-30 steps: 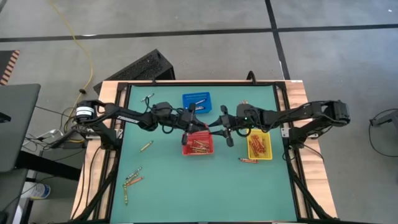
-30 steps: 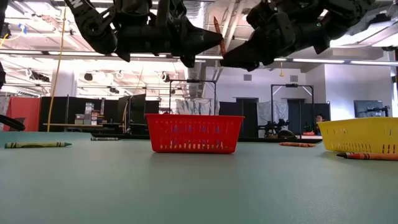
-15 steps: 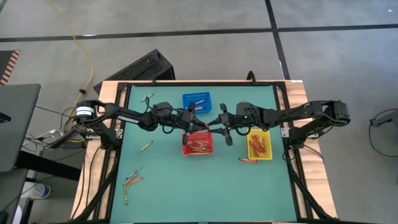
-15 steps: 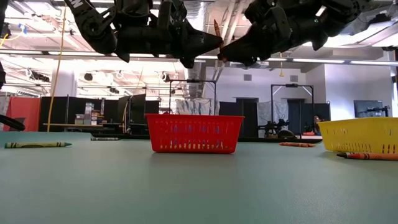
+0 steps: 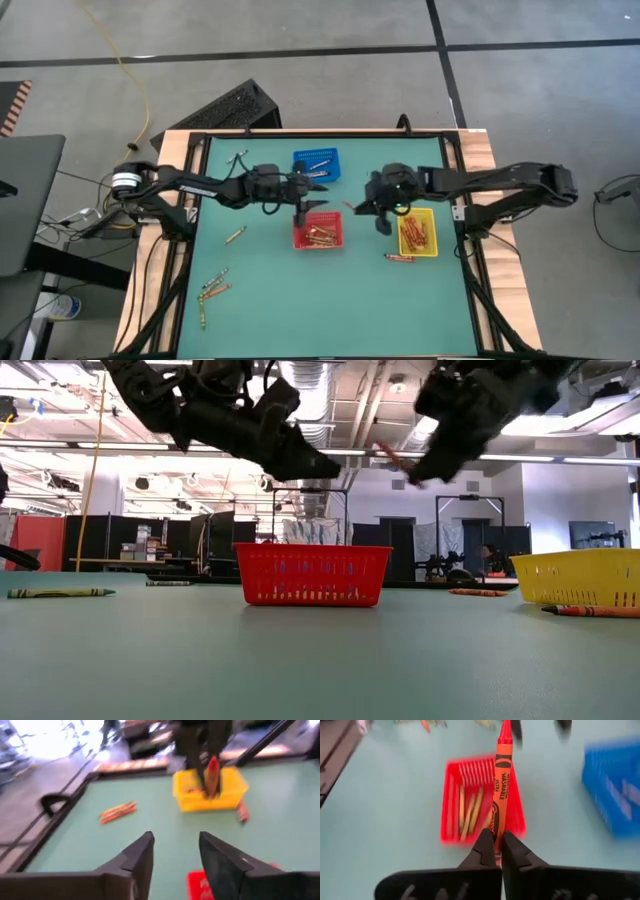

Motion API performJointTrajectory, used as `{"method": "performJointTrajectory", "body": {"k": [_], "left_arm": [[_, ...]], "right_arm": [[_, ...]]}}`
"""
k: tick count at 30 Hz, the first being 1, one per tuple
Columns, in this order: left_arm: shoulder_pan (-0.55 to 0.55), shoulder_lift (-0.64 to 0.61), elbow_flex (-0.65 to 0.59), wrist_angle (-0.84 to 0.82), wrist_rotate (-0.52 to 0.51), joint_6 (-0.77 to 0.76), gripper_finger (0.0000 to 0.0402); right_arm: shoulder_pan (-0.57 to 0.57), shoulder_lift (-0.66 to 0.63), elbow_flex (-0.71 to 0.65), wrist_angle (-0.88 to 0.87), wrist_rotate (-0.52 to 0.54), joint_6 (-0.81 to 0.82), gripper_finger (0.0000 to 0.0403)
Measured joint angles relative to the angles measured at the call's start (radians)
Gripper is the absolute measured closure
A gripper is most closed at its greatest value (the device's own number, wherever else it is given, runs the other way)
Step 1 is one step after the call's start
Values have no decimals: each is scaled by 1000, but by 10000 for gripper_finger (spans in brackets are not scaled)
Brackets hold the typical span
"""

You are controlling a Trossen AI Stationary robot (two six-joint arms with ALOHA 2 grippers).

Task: Sort crayons
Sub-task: Put the orange crayon into the yellow bin

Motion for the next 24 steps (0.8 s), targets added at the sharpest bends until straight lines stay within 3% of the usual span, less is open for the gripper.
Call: {"method": "performJointTrajectory", "body": {"k": [6,13,18,24], "left_arm": [[4,-98,0,-243,-144,33,223],[4,-118,0,-275,-157,32,222],[4,-118,0,-307,-157,24,222],[4,-118,0,-310,-158,32,222]], "right_arm": [[21,-109,32,-486,46,334,398],[120,-182,27,-881,190,821,398],[213,-190,-32,-968,201,1107,398],[278,-163,-45,-948,197,1194,382]]}}
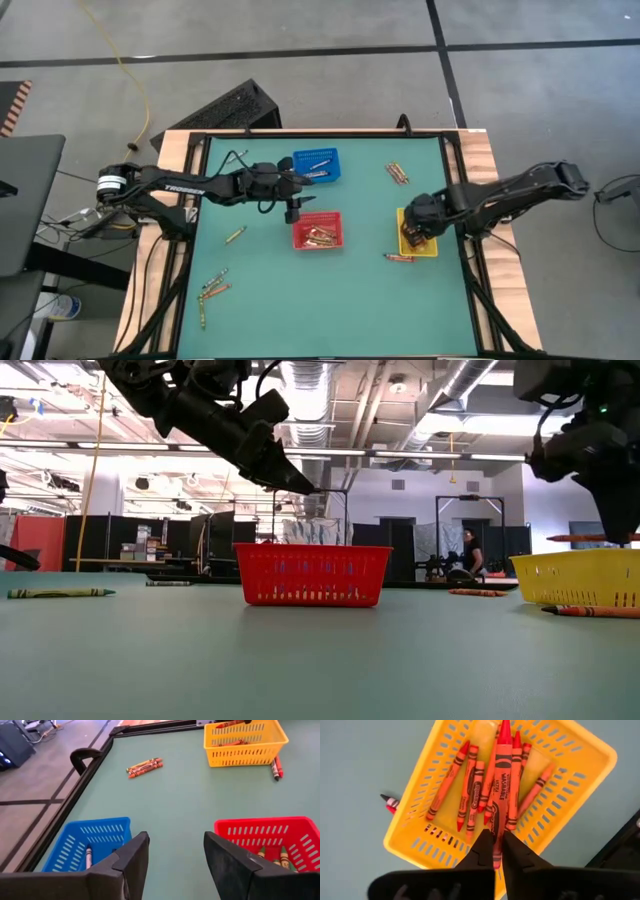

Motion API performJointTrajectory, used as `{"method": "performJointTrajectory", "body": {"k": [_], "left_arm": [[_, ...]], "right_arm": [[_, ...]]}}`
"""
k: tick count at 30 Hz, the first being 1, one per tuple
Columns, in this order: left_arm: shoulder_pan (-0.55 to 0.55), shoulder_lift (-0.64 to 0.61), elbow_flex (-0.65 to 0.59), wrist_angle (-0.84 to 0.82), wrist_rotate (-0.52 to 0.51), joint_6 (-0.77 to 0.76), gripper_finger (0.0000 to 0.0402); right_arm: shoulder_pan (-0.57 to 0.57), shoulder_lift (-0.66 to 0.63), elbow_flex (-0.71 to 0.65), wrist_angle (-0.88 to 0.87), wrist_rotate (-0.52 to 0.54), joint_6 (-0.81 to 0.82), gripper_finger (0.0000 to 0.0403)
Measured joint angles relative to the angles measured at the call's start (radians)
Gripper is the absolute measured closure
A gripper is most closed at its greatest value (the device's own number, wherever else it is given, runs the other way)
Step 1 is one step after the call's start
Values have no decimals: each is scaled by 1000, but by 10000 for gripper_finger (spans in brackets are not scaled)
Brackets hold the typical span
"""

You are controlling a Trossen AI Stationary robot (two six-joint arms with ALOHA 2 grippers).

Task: Sort crayons
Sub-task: Put the orange crayon into the yellow bin

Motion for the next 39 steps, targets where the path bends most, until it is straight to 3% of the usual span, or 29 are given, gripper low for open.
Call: {"method": "performJointTrajectory", "body": {"k": [9,12,15,20,30,39], "left_arm": [[0,0,0,-21,0,-9,222],[0,0,0,-32,1,-10,222],[0,0,0,-30,1,-10,222],[0,0,0,-23,21,-18,222],[-1,1,0,-96,63,-66,222],[0,1,0,-138,63,-79,222]], "right_arm": [[5,16,0,-11,-2,-6,331],[-17,16,31,-41,-18,-123,320],[-63,15,97,-60,73,-212,316],[-228,27,167,31,233,-450,320],[-734,279,166,297,114,-935,327],[-846,525,166,472,78,-1090,327]]}}
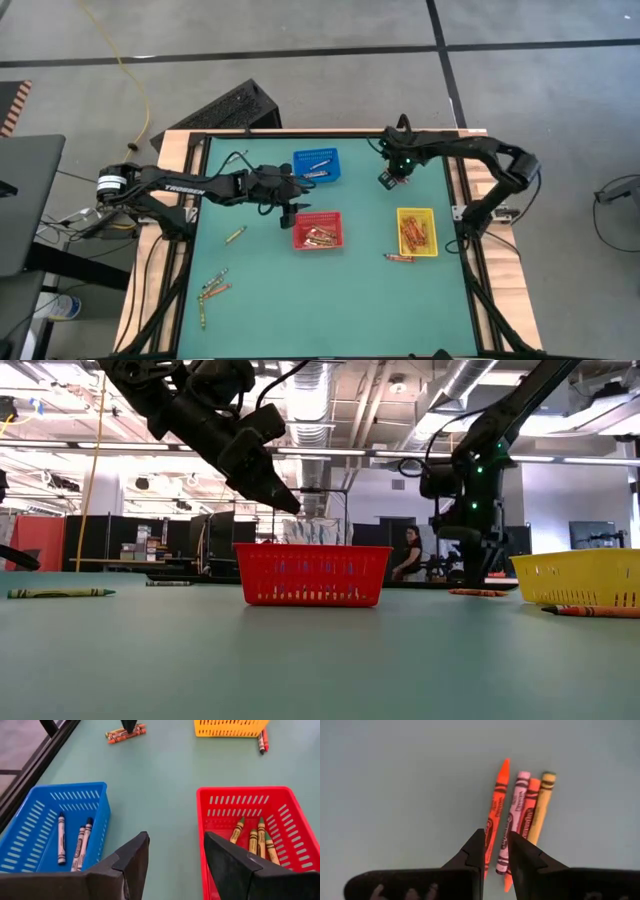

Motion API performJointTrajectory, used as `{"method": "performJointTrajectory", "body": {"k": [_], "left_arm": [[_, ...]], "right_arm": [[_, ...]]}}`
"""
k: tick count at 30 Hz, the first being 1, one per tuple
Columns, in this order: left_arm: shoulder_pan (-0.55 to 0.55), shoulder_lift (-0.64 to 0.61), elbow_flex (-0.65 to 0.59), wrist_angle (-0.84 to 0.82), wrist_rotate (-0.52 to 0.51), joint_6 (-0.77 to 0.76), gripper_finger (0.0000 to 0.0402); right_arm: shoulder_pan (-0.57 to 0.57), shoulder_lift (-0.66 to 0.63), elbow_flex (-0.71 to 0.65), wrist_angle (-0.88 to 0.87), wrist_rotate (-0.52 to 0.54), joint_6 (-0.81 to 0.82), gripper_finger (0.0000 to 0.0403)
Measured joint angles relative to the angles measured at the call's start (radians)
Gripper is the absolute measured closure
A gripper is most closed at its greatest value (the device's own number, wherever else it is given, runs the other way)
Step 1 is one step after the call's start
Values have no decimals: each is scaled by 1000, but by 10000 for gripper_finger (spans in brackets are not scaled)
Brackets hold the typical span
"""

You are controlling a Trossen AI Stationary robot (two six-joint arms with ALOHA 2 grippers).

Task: Sort crayons
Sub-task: Put the orange crayon into the yellow bin

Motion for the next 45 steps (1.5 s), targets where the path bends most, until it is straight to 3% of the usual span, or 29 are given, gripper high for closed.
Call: {"method": "performJointTrajectory", "body": {"k": [11,20,25,28,37,41,45], "left_arm": [[0,0,0,2,-2,15,221],[0,0,0,0,-2,14,221],[0,0,0,0,-2,14,221],[0,0,0,0,-2,13,221],[0,0,0,-6,-2,3,221],[0,0,0,-15,-2,4,221],[0,0,0,-15,-2,20,221]], "right_arm": [[13,27,0,19,0,-5,327],[15,128,8,18,-5,-16,328],[38,124,7,17,10,-57,366],[50,81,8,17,8,-55,395],[118,-171,28,-75,-96,54,399],[211,-312,31,-196,-113,193,399],[373,-429,30,-303,-88,405,399]]}}
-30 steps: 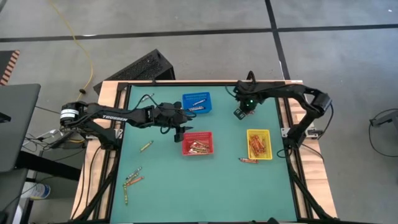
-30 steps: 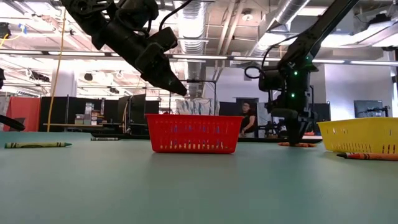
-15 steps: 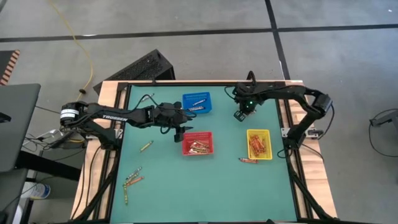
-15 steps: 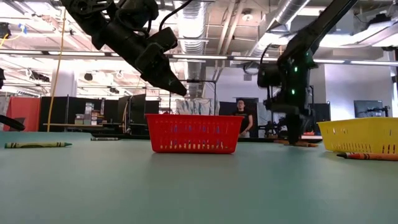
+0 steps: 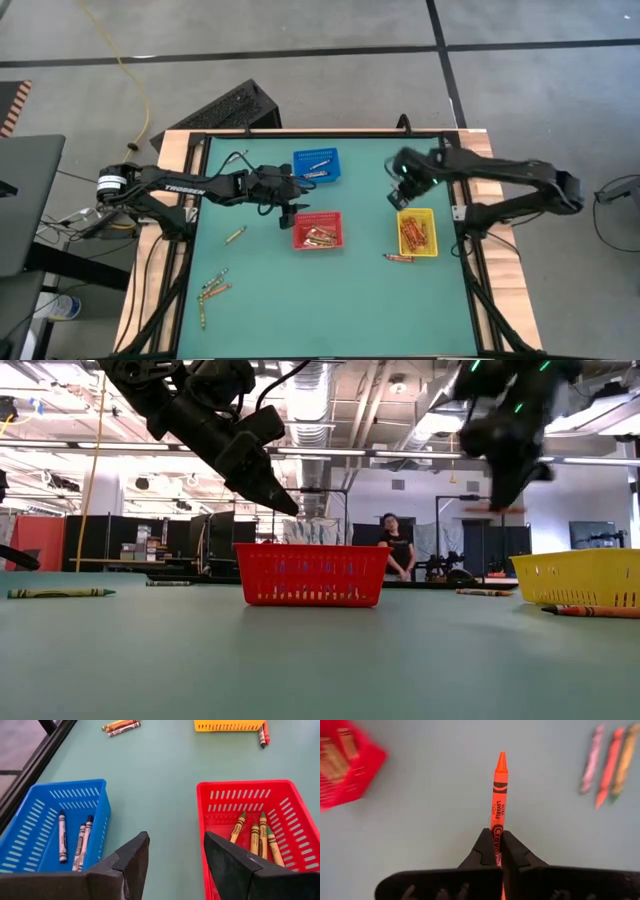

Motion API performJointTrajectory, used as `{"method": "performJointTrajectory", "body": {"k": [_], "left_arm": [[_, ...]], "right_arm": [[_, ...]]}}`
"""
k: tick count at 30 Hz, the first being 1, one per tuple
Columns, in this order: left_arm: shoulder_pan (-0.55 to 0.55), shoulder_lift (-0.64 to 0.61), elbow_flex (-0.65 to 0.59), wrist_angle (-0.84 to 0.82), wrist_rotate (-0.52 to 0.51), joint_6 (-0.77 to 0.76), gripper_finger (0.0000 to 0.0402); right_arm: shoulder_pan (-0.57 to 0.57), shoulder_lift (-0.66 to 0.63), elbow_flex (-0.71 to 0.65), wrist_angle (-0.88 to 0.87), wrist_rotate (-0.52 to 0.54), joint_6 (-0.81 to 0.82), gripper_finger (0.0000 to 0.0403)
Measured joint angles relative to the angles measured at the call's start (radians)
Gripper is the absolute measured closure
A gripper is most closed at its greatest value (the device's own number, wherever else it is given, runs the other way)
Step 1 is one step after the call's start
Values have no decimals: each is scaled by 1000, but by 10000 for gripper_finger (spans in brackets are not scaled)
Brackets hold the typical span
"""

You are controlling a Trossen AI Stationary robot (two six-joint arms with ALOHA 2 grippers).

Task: Sort crayons
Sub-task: Put the orange crayon into the yellow bin

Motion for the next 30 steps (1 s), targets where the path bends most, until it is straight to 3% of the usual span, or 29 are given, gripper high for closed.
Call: {"method": "performJointTrajectory", "body": {"k": [7,12,18,30], "left_arm": [[0,0,0,8,0,60,225],[0,0,0,40,0,120,225],[0,0,0,52,0,149,226],[0,0,0,23,11,147,226]], "right_arm": [[375,-121,-59,-106,31,480,399],[525,-125,-134,-99,60,755,399],[565,-81,-171,-103,59,889,399],[503,-39,-164,-124,38,813,326]]}}
